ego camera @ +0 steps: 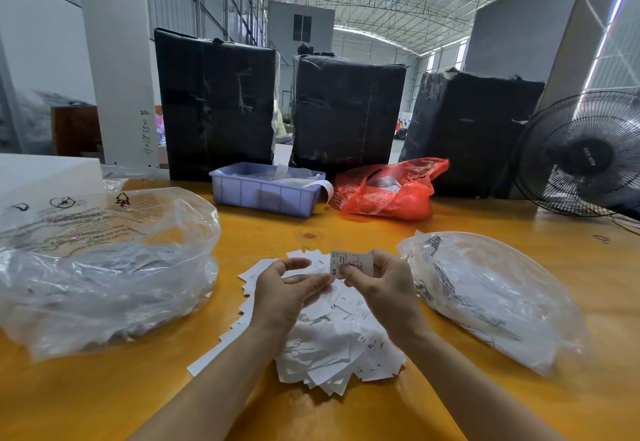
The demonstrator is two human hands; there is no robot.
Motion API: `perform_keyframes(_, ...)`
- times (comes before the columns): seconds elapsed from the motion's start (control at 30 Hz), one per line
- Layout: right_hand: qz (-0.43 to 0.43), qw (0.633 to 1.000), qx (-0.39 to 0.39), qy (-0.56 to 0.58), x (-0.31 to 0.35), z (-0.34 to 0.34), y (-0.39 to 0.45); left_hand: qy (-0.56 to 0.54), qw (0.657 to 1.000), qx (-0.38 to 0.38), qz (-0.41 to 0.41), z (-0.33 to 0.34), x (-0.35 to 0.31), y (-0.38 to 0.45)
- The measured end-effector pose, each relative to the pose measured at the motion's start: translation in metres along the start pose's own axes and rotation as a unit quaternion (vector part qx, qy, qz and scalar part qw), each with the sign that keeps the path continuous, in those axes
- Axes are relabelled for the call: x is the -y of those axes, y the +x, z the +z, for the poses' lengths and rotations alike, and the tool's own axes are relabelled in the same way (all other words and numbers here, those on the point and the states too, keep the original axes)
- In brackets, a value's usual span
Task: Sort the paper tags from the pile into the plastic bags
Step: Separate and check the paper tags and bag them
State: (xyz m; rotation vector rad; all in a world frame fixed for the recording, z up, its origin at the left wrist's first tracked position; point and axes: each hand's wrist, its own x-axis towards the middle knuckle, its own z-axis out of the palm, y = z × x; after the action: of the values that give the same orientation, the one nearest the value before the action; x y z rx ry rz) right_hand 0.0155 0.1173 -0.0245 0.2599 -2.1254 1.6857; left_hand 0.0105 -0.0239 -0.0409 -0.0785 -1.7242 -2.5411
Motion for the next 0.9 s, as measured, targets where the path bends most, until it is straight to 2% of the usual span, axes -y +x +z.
perform_keyframes(0.2,-0.028,0.999,-0.018,-0.042,-0.0022,0.0006,0.0010,0.016,1.000,0.007,-0.001,0.0000,0.0010,-0.0001)
perform_keyframes(0.43,-0.037,0.997,0.039,-0.063,-0.0063,-0.0005,0.0001,0.010,1.000,-0.010,-0.006,-0.0039,0.0026,0.0031)
perform_keyframes(0.7,0.062,0.988,0.136,0.029,-0.0049,-0.0058,0.0022,0.004,0.999,-0.041,0.002,-0.0065,0.0042,0.0061)
perform_keyframes(0.9,0.095,0.976,0.186,-0.062,-0.0071,-0.0025,0.0025,0.030,0.998,-0.055,0.026,-0.0056,0.0049,0.0057)
